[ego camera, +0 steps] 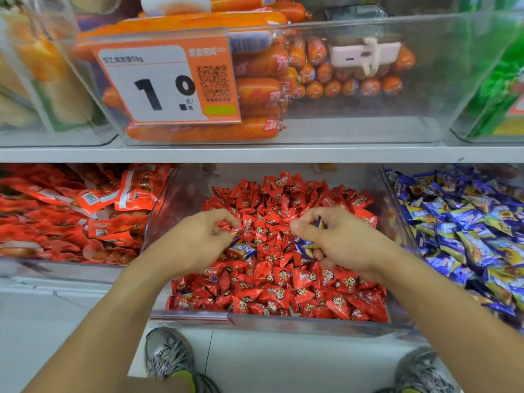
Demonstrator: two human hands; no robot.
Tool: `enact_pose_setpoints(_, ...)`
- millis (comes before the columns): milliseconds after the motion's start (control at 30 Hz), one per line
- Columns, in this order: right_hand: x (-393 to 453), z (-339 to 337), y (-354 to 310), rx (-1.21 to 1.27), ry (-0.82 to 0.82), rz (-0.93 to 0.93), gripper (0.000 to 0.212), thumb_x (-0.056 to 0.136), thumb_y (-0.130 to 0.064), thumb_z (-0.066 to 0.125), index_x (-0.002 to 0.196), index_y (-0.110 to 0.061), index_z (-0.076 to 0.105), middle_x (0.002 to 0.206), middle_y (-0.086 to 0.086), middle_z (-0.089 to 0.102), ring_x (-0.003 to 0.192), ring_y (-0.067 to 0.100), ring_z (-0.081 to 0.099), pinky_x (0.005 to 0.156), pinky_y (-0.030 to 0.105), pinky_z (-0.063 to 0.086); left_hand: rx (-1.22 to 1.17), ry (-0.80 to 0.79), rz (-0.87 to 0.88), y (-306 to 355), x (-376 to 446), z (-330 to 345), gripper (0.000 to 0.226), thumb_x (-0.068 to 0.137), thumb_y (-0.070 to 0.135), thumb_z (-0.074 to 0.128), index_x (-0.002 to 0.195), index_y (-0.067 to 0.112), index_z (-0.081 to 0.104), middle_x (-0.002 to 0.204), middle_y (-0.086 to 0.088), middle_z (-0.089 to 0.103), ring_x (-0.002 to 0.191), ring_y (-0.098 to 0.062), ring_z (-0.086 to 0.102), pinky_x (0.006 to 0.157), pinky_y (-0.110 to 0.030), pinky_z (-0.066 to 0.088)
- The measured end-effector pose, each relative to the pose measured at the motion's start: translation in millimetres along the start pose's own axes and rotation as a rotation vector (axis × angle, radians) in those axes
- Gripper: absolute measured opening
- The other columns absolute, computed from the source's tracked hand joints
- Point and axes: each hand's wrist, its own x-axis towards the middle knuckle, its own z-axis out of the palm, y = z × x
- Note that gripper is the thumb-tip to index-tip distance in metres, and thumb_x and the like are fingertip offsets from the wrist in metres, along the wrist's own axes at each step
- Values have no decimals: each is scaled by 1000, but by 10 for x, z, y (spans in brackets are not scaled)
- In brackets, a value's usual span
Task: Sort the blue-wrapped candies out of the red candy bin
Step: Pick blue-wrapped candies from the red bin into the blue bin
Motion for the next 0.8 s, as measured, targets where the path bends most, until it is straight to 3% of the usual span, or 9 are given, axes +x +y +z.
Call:
enact_pose_setpoints(67, -28, 11, -18, 15, -18, -9, 29, 95, -36, 61, 99, -6, 61, 50, -10, 54, 55, 15, 44, 47, 23, 40, 150, -13, 33, -52, 19, -5, 22, 97, 20, 51, 105, 31, 68, 52, 8, 52, 36, -4, 39, 42, -17, 34)
enact_pose_setpoints(233, -23, 54, -30, -43, 26, -62, 23, 96, -31, 63, 95, -8, 62, 50, -27, 57, 64, 26, 43, 52, 31, 40, 365, -103, 166, -46, 13, 67, 26, 88, 35, 68, 114, 32, 69, 74, 14, 58, 63, 0, 52, 55, -6, 34)
enact_pose_setpoints(267, -12, 55, -20, -56, 34, -70, 21, 95, -32, 64, 93, -11, 64, 53, -29, 58, 61, 24, 47, 54, 30, 41, 392, -95, 183, -47, 28, 98, 28, 86, 37, 72, 113, 33, 68, 72, 15, 54, 63, -1, 49, 55, -7, 32)
enact_pose_setpoints(367, 26, 45, 29, -96, 48, -87, 18, 93, -34, 67, 90, -17, 66, 59, -27, 59, 52, -9, 54, 58, 18, 39, 408, -6, 187, -37, 70, 167, 22, 81, 44, 74, 99, 33, 71, 65, 14, 51, 60, -2, 47, 57, -24, 39)
enact_pose_setpoints(433, 32, 28, 51, -106, 43, -105, 14, 92, -32, 68, 90, -18, 67, 57, -27, 59, 49, -14, 52, 57, 15, 36, 373, 46, 183, -21, 63, 172, 19, 84, 49, 68, 86, 30, 69, 66, 9, 58, 61, -5, 51, 59, -28, 45)
enact_pose_setpoints(500, 14, 5, 45, -95, 56, -129, 9, 92, -28, 68, 90, -19, 69, 67, -19, 62, 46, -11, 51, 52, 12, 36, 271, 47, 188, 38, 29, 135, 26, 90, 48, 62, 79, 24, 67, 65, 7, 58, 55, -6, 48, 57, -27, 42)
enact_pose_setpoints(600, -21, -8, 9, 57, 82, -144, 4, 91, -22, 70, 94, -23, 72, 83, -6, 63, 50, -3, 49, 52, 15, 41, -125, -98, 157, 230, -106, 44, 29, 97, 37, 56, 74, 19, 60, 62, 9, 51, 47, -10, 41, 49, -26, 39)
enact_pose_setpoints(700, -118, 3, -43, 212, -13, -153, 14, 92, -30, 68, 105, -31, 72, 81, -1, 59, 55, 9, 45, 51, 22, 41, -406, -239, 140, 510, -267, 146, 27, 103, 29, 44, 82, 16, 55, 61, 6, 57, 39, -13, 40, 42, -25, 34)
enact_pose_setpoints(800, -268, 2, -24, 147, 54, -311, 17, 90, -38, 68, 104, -30, 72, 71, -10, 61, 51, 5, 43, 51, 21, 37, -537, -195, 169, 749, -358, 375, 28, 104, 31, 39, 90, 13, 55, 62, 0, 58, 36, -16, 40, 40, -23, 29)
